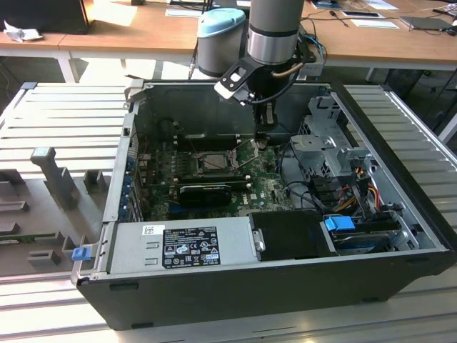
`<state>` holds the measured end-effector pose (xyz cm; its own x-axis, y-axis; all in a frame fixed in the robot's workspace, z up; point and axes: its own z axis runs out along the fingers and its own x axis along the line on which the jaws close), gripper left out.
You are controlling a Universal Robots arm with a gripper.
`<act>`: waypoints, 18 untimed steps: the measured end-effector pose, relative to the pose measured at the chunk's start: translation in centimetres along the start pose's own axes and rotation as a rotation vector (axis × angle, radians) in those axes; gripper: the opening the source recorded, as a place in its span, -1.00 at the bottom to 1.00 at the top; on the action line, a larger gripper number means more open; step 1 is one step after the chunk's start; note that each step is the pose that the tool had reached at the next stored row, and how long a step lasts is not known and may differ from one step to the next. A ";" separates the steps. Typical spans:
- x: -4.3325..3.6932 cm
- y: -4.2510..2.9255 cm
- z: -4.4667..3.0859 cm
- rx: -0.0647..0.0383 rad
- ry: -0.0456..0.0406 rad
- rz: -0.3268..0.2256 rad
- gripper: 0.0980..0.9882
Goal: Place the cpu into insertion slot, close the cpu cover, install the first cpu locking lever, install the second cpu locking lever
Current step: 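Close the cpu cover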
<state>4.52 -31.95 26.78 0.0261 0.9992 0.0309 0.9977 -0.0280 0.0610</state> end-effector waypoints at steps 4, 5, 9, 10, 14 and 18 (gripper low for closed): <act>-0.42 -0.01 0.43 0.000 0.0022 0.000 -0.98; -0.48 0.00 0.47 0.000 0.0025 0.000 -0.98; -0.65 0.08 0.55 0.000 0.0024 0.000 -0.98; -0.65 0.23 0.62 0.000 0.0021 0.000 -0.98; -0.65 1.14 1.22 0.000 0.0022 0.000 -0.98; -0.66 1.73 2.25 0.001 0.0028 -0.008 -0.98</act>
<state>6.37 -32.59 24.62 0.0181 0.9993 0.0331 0.9980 -0.0201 0.0602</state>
